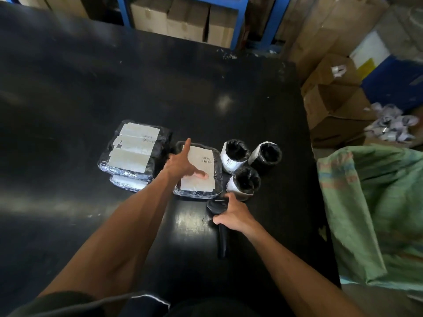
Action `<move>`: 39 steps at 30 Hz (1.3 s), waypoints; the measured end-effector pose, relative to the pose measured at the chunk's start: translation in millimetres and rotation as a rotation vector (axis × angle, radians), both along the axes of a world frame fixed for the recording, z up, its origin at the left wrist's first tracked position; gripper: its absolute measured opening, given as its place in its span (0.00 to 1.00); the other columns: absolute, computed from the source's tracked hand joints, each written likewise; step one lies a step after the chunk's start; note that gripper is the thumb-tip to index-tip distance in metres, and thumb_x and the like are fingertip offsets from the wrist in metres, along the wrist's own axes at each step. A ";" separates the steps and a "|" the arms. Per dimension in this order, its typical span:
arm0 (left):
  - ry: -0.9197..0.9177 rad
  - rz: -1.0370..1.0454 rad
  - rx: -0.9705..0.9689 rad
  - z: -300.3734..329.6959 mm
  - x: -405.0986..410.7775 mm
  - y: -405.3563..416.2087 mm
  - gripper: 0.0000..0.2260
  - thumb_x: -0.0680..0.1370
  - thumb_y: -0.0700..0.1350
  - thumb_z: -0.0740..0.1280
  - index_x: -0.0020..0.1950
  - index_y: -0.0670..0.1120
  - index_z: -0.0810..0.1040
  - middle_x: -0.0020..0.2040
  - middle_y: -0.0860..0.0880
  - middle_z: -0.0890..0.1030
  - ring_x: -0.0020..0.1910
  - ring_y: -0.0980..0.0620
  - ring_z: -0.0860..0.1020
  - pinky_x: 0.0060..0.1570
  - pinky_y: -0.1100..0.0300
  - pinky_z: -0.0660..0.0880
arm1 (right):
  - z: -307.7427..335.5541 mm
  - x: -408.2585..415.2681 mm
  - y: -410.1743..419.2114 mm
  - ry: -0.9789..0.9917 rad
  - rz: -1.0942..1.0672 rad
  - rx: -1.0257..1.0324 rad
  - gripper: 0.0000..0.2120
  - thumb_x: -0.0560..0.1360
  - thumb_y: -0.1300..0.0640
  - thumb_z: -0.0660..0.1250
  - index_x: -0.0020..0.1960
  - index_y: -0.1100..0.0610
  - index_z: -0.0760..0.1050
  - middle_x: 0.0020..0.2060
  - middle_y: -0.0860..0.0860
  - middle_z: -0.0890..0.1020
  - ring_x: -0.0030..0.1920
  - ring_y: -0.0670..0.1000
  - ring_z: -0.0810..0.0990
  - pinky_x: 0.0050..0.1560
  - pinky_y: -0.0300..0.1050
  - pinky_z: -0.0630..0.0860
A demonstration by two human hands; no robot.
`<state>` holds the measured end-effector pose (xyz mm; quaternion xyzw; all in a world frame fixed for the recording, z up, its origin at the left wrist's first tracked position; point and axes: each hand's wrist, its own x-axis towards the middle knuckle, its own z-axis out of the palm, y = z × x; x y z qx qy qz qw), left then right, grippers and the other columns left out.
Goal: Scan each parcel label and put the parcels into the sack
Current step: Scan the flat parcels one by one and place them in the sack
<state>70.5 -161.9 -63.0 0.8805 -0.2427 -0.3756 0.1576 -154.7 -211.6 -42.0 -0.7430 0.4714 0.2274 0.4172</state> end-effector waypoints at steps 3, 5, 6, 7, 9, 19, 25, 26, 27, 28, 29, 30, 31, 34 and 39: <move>-0.020 0.032 -0.031 9.5 -10.5 4.3 0.63 0.54 0.64 0.83 0.78 0.68 0.44 0.70 0.32 0.67 0.68 0.33 0.69 0.69 0.40 0.68 | 1.7 -13.0 -2.1 -0.064 -0.108 0.059 0.36 0.65 0.56 0.77 0.71 0.48 0.67 0.60 0.50 0.79 0.58 0.50 0.79 0.48 0.38 0.73; -0.026 0.080 -0.053 16.7 -21.7 6.8 0.61 0.56 0.62 0.84 0.78 0.67 0.47 0.70 0.33 0.64 0.70 0.31 0.65 0.69 0.39 0.66 | 4.2 -20.9 -4.4 -0.104 -0.158 0.077 0.32 0.63 0.56 0.76 0.66 0.48 0.73 0.57 0.47 0.81 0.56 0.48 0.79 0.45 0.37 0.75; -0.025 0.109 -0.076 18.4 -27.2 8.8 0.60 0.57 0.60 0.84 0.78 0.67 0.48 0.70 0.33 0.63 0.69 0.31 0.65 0.68 0.39 0.67 | 5.5 -25.0 -6.9 -0.131 -0.175 0.085 0.29 0.61 0.55 0.75 0.62 0.48 0.77 0.54 0.46 0.83 0.54 0.48 0.81 0.48 0.40 0.78; -0.023 0.138 -0.099 19.2 -31.6 11.6 0.60 0.57 0.59 0.84 0.78 0.67 0.49 0.70 0.33 0.63 0.68 0.31 0.67 0.67 0.40 0.69 | 7.6 -28.7 -10.8 -0.157 -0.187 0.103 0.25 0.60 0.55 0.74 0.57 0.49 0.80 0.49 0.46 0.85 0.52 0.48 0.83 0.52 0.45 0.81; -0.035 0.188 -0.151 20.7 -40.2 20.4 0.58 0.57 0.60 0.84 0.78 0.67 0.53 0.68 0.34 0.64 0.62 0.33 0.72 0.63 0.44 0.74 | 20.1 -35.8 -15.8 -0.231 -0.196 0.182 0.18 0.63 0.57 0.72 0.53 0.52 0.82 0.43 0.49 0.87 0.47 0.49 0.85 0.57 0.50 0.82; -0.183 0.362 -0.436 18.2 -90.8 75.8 0.51 0.58 0.56 0.84 0.75 0.67 0.60 0.56 0.43 0.66 0.44 0.44 0.72 0.57 0.52 0.75 | 64.0 -40.2 -2.7 -0.709 -0.448 0.251 0.18 0.76 0.54 0.71 0.65 0.52 0.72 0.39 0.56 0.82 0.30 0.53 0.76 0.29 0.45 0.72; -0.207 0.386 -0.499 24.1 -107.8 97.1 0.50 0.59 0.58 0.84 0.75 0.67 0.60 0.58 0.44 0.65 0.51 0.43 0.73 0.58 0.50 0.76 | 67.1 -36.6 19.5 -0.772 -0.438 0.095 0.18 0.76 0.40 0.69 0.62 0.43 0.73 0.37 0.52 0.85 0.28 0.52 0.78 0.29 0.46 0.75; -0.212 0.389 -0.503 25.3 -109.6 99.4 0.50 0.59 0.58 0.84 0.75 0.67 0.60 0.58 0.44 0.65 0.51 0.42 0.73 0.58 0.49 0.76 | 67.9 -36.4 22.6 -0.778 -0.427 0.088 0.17 0.76 0.40 0.69 0.63 0.44 0.73 0.37 0.52 0.85 0.28 0.52 0.78 0.29 0.45 0.75; -0.214 0.394 -0.505 26.3 -111.1 101.6 0.49 0.59 0.58 0.83 0.74 0.68 0.61 0.58 0.44 0.66 0.51 0.42 0.74 0.58 0.49 0.77 | 68.4 -36.0 25.0 -0.787 -0.421 0.080 0.17 0.76 0.41 0.69 0.62 0.44 0.74 0.36 0.52 0.84 0.28 0.52 0.78 0.28 0.45 0.74; -0.214 0.400 -0.509 26.6 -112.4 103.7 0.50 0.59 0.58 0.84 0.74 0.68 0.61 0.58 0.44 0.66 0.52 0.41 0.75 0.58 0.49 0.77 | 69.4 -35.8 26.9 -0.795 -0.418 0.070 0.16 0.77 0.41 0.69 0.62 0.44 0.74 0.35 0.52 0.84 0.27 0.52 0.77 0.27 0.45 0.74; -0.210 0.406 -0.513 27.2 -113.6 105.6 0.50 0.58 0.58 0.84 0.74 0.68 0.61 0.58 0.44 0.66 0.52 0.41 0.75 0.59 0.49 0.77 | 70.3 -35.4 28.4 -0.802 -0.413 0.060 0.16 0.76 0.42 0.68 0.62 0.44 0.74 0.35 0.52 0.84 0.27 0.52 0.77 0.27 0.45 0.73; -0.204 0.412 -0.518 27.6 -114.3 107.2 0.50 0.58 0.58 0.84 0.74 0.69 0.61 0.58 0.44 0.66 0.52 0.41 0.75 0.59 0.49 0.77 | 71.2 -34.8 29.3 -0.801 -0.402 0.045 0.16 0.77 0.42 0.68 0.61 0.44 0.74 0.34 0.52 0.84 0.27 0.53 0.77 0.27 0.45 0.73; -0.195 0.416 -0.522 28.5 -115.2 109.0 0.51 0.57 0.57 0.84 0.74 0.69 0.60 0.58 0.45 0.66 0.52 0.42 0.75 0.60 0.49 0.77 | 72.4 -34.3 30.2 -0.800 -0.386 0.030 0.15 0.77 0.42 0.68 0.61 0.45 0.74 0.33 0.52 0.83 0.27 0.53 0.77 0.26 0.45 0.73; -0.187 0.423 -0.526 31.2 -116.6 113.2 0.50 0.58 0.56 0.84 0.74 0.69 0.60 0.58 0.45 0.65 0.50 0.45 0.73 0.60 0.51 0.76 | 75.0 -33.5 32.9 -0.799 -0.341 -0.002 0.12 0.78 0.44 0.68 0.59 0.46 0.73 0.33 0.52 0.83 0.26 0.53 0.78 0.26 0.45 0.73; -0.222 0.424 -0.517 32.8 -117.5 118.3 0.51 0.58 0.56 0.85 0.74 0.68 0.60 0.58 0.44 0.66 0.51 0.42 0.76 0.60 0.52 0.75 | 78.4 -34.9 38.3 -0.784 -0.324 0.027 0.12 0.78 0.43 0.67 0.60 0.45 0.72 0.35 0.53 0.84 0.27 0.53 0.78 0.26 0.45 0.74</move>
